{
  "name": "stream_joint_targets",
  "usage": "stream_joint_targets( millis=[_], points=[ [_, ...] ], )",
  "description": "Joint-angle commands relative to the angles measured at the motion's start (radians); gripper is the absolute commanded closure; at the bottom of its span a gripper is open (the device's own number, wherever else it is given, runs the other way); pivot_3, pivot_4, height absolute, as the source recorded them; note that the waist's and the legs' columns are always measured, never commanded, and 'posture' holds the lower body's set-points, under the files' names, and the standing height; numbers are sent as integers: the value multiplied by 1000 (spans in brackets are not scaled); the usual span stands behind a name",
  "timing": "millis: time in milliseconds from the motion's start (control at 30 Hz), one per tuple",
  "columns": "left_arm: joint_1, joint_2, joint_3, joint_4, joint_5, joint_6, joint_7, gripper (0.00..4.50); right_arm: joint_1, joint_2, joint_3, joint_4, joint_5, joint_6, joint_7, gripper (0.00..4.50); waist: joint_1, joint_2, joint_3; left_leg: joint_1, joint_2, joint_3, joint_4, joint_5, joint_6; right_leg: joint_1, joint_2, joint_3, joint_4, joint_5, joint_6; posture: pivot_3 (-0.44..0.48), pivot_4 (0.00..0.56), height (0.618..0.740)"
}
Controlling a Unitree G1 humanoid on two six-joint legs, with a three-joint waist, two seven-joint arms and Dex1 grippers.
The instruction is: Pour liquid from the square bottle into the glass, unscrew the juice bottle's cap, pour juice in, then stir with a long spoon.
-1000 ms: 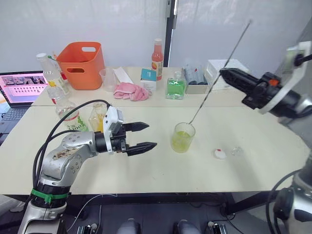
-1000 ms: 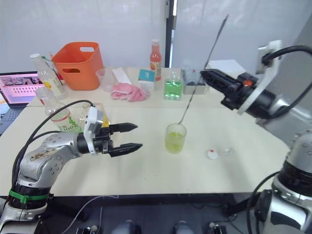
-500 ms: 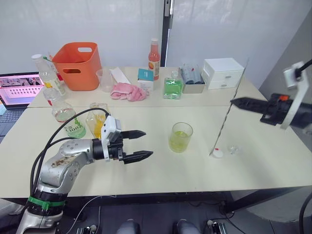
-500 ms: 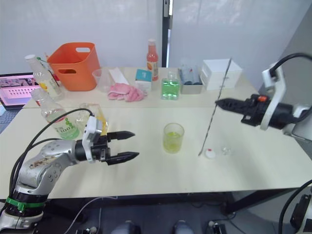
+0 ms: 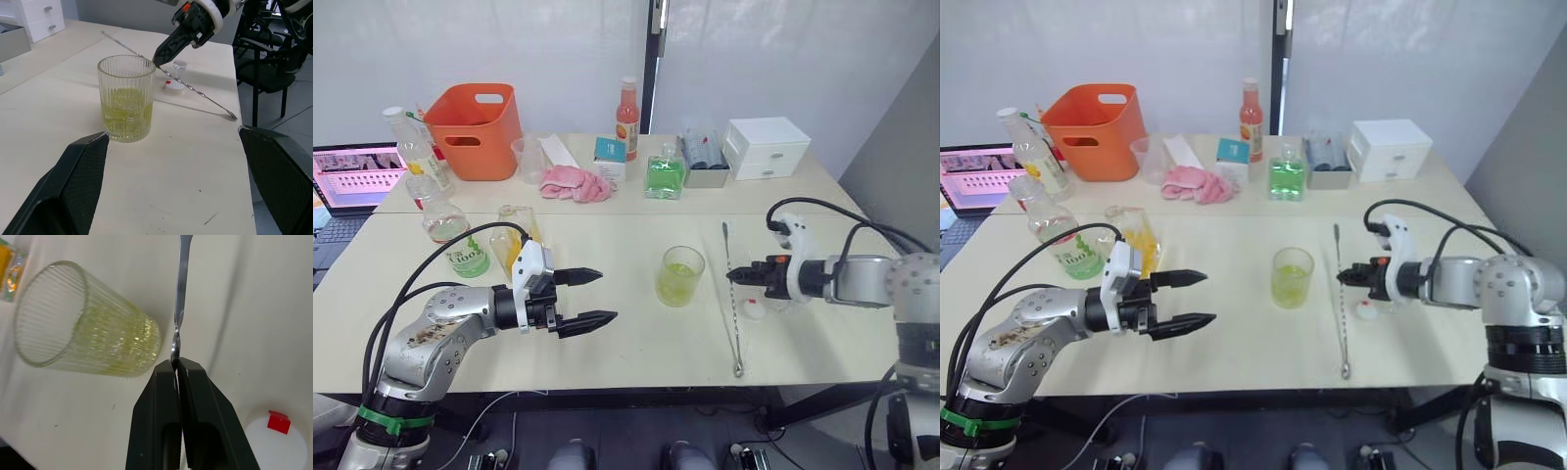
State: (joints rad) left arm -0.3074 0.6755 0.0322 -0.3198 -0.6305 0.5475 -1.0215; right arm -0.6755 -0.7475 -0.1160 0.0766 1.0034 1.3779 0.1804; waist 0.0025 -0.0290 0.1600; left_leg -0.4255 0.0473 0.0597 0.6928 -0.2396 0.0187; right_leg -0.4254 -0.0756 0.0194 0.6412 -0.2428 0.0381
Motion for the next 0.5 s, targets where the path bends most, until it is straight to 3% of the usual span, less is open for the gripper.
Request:
stream_joint_targets(
  millis=[33, 367, 500],
  points=[
    [-14, 11, 27, -32, -19, 4, 7, 23, -11, 36, 26, 24, -98, -54, 15, 4500, 0, 0, 0, 0, 0, 0, 0, 0, 0, 0, 0, 0, 0, 0, 0, 0, 150, 715],
    [-17, 17, 33, -34, -23, 19, 13, 23, 27, 114, 60, 50, -275, -109, 75, 4500, -1, 0, 0, 0, 0, 0, 0, 0, 0, 0, 0, 0, 0, 0, 0, 0, 150, 715],
    [-10, 22, 38, -37, -21, 21, 13, 0, 48, 149, 24, 32, -298, -123, 89, 3250, -5, 0, 0, 1, 0, 0, 0, 0, 0, 0, 0, 0, 0, 0, 0, 0, 150, 715]
  ],
)
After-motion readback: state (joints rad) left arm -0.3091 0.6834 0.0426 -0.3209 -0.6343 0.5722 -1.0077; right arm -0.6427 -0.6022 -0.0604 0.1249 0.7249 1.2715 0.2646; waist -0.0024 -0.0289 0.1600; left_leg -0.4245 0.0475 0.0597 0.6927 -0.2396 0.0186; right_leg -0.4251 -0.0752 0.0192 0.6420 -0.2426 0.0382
